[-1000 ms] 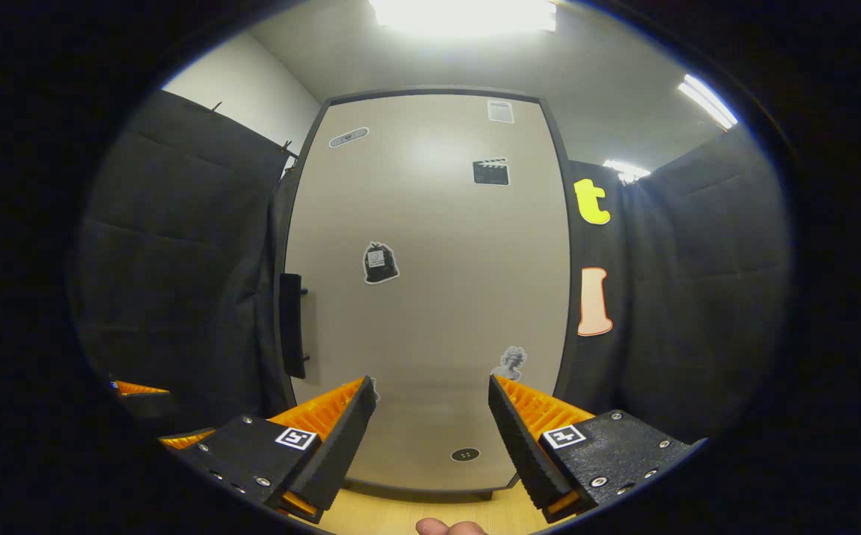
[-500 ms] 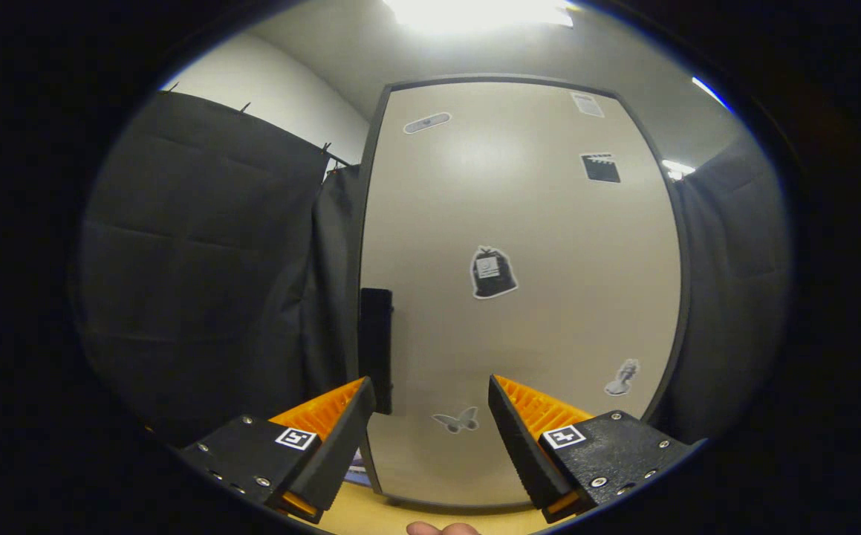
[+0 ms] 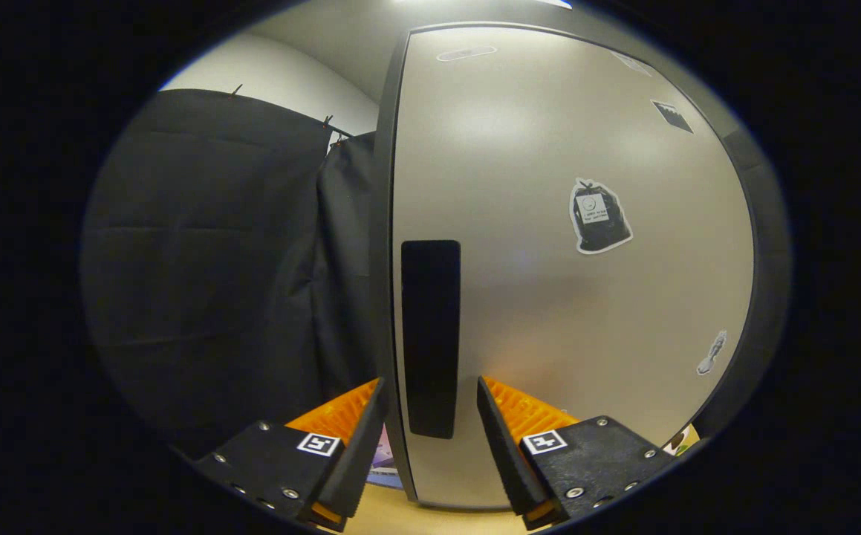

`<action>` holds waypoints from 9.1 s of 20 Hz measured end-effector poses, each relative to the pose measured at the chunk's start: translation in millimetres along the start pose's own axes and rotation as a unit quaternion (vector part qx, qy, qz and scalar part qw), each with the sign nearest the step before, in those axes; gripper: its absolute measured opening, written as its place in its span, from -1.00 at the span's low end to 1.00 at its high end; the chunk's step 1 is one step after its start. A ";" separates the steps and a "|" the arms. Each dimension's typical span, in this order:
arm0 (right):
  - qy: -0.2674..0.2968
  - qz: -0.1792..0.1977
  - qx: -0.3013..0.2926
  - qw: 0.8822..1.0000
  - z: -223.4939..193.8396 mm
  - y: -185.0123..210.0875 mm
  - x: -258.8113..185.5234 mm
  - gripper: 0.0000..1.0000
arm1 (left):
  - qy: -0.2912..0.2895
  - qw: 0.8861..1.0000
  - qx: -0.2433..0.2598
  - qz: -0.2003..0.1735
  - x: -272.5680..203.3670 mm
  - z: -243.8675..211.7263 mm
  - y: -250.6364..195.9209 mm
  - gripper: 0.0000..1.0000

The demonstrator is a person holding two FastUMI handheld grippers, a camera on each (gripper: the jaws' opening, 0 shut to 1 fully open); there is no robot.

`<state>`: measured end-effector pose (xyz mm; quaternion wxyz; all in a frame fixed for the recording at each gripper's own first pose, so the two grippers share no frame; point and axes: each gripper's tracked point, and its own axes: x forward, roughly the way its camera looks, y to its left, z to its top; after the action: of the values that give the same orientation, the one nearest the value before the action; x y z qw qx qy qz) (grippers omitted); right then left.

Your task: Open the cabinet door with the right hand, grasp the bottle in the cabinet with the left hand and place it on the coaster, then close the cabinet door with the right hand.

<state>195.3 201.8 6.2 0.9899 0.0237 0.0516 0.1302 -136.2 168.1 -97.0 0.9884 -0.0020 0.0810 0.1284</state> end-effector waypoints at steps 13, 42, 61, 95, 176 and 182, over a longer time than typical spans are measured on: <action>0.002 0.054 -0.032 0.998 -1.5 8.3 -16.2 -0.51 | -0.010 0.999 0.010 -0.033 14.3 5.3 -21.9 0.70; 0.023 0.215 -0.020 0.976 -10.3 -42.7 -94.6 -0.56 | -0.004 1.000 0.026 -0.013 -31.4 40.6 -125.4 0.70; 0.005 0.048 -0.004 0.999 -5.3 -111.1 -122.6 -0.52 | -0.020 0.997 0.048 -0.050 33.7 66.4 -232.0 0.58; -0.017 -0.209 0.049 0.976 -16.2 -172.1 -137.5 0.84 | -0.097 0.986 0.069 -0.114 344.2 116.0 -302.9 0.69; 0.141 -0.092 -0.025 0.985 -243.9 -159.7 -140.6 0.91 | -0.074 0.997 0.030 -0.007 132.1 -179.5 -216.5 0.54; 0.132 -0.106 0.005 0.986 -234.5 -169.4 -145.4 0.91 | -0.082 0.995 0.057 -0.023 123.2 -119.8 -215.3 0.58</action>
<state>73.4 8.3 -223.1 0.9824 0.0055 0.1846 0.0261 16.9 -11.9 -238.7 0.9929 0.0630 0.0068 0.1005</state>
